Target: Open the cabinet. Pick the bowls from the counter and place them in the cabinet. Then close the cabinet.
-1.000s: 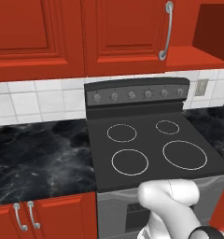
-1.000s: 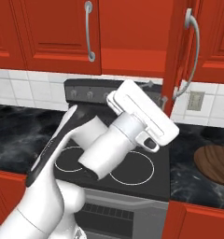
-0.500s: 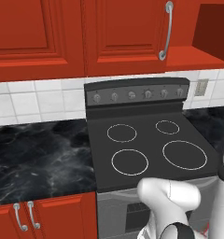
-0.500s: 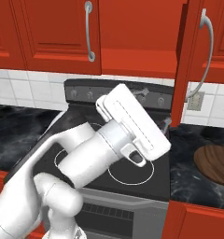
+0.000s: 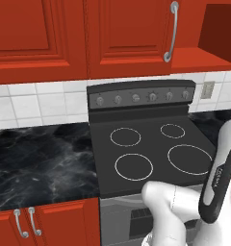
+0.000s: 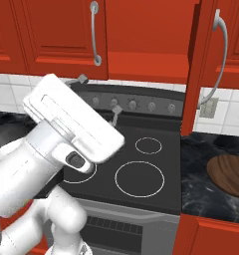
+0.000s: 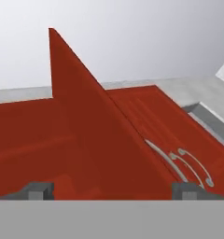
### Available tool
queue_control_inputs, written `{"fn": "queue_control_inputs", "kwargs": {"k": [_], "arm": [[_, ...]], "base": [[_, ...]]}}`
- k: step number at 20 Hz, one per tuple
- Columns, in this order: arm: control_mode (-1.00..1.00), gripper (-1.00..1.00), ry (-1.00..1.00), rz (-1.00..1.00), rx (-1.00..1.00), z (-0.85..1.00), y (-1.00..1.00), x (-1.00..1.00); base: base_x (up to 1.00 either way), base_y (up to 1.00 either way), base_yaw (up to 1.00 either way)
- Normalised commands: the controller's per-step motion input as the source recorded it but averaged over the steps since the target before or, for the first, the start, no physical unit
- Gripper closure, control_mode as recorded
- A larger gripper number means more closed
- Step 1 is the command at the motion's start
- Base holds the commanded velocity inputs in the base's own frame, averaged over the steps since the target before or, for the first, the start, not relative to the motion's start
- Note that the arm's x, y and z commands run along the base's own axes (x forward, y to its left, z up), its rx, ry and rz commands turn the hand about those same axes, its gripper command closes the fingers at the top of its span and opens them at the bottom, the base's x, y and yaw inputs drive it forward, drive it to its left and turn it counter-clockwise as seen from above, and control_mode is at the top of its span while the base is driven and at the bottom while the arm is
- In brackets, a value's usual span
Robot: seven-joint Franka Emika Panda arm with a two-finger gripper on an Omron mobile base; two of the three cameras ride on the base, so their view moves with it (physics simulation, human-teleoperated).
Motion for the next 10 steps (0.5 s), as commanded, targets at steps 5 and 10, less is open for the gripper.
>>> {"fn": "queue_control_inputs", "kwargs": {"k": [5, 10], "arm": [[-1.0, -1.0, 0.21, 0.02, -0.33, 0.66, 0.82, 0.0], [-1.0, -1.0, -0.07, 0.0, -0.14, -0.05, 0.35, 0.0]], "base": [[0.0, 0.0, 0.0], [0.0, 0.0, 0.0]]}}
